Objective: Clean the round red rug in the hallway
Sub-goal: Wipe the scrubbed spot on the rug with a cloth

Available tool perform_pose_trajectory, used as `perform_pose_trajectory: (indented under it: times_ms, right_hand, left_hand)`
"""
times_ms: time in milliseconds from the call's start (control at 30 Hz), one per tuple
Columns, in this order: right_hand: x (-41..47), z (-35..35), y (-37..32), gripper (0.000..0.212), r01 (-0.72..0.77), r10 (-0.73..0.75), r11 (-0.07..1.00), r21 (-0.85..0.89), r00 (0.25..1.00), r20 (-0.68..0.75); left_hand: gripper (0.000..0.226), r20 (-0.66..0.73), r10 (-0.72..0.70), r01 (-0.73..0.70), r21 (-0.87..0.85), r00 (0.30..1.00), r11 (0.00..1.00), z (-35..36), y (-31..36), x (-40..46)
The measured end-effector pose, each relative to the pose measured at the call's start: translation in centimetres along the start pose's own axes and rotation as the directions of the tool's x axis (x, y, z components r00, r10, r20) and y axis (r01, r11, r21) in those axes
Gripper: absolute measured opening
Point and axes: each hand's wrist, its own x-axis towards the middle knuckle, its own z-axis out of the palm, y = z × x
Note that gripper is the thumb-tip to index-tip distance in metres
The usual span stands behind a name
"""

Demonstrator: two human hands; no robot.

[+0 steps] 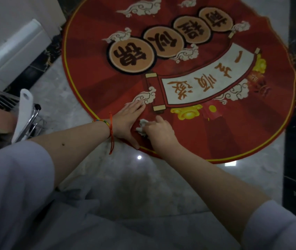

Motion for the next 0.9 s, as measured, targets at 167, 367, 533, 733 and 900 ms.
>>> perform_pose_trajectory:
  times_ms: [167, 367, 533, 733, 900]
  right_hand:
    - [-1.7, 1.5, -0.4, 0.035, 0.075, -0.071, 0.997, -0.020, 0.985, 0.158]
    - [-1.9, 0.5, -0.3, 0.027, 0.087, -0.089, 0.996, 0.020, 0.988, 0.128]
    - [-3.8, 1.3, -0.8, 0.016, 0.042, -0.046, 0.996, 0.072, 0.998, 0.045]
    - [-3.0, 0.0, 0.1, 0.011, 0.031, -0.036, 0.995, 0.092, 0.998, 0.045]
    - [-5.5, 1.9, 0.0, 0.017, 0.055, -0.055, 0.995, 0.088, 0.998, 0.000]
  left_hand:
    - [0.148, -0.001, 0.004, -0.004, 0.013, 1.000, 1.000, 0.1, 0.0, 0.1]
    - [0.149, -0.003, 0.005, -0.005, 0.019, 1.000, 1.000, 0.0, 0.2, 0.0]
    - [0.149, -0.001, 0.012, -0.012, 0.021, 1.000, 1.000, 0.1, 0.2, 0.0]
    - [0.151, 0.009, -0.002, 0.001, 0.029, 1.000, 1.000, 0.2, 0.2, 0.1]
    - [0.149, 0.007, 0.000, -0.001, 0.023, 1.000, 1.000, -0.1, 0.4, -0.1]
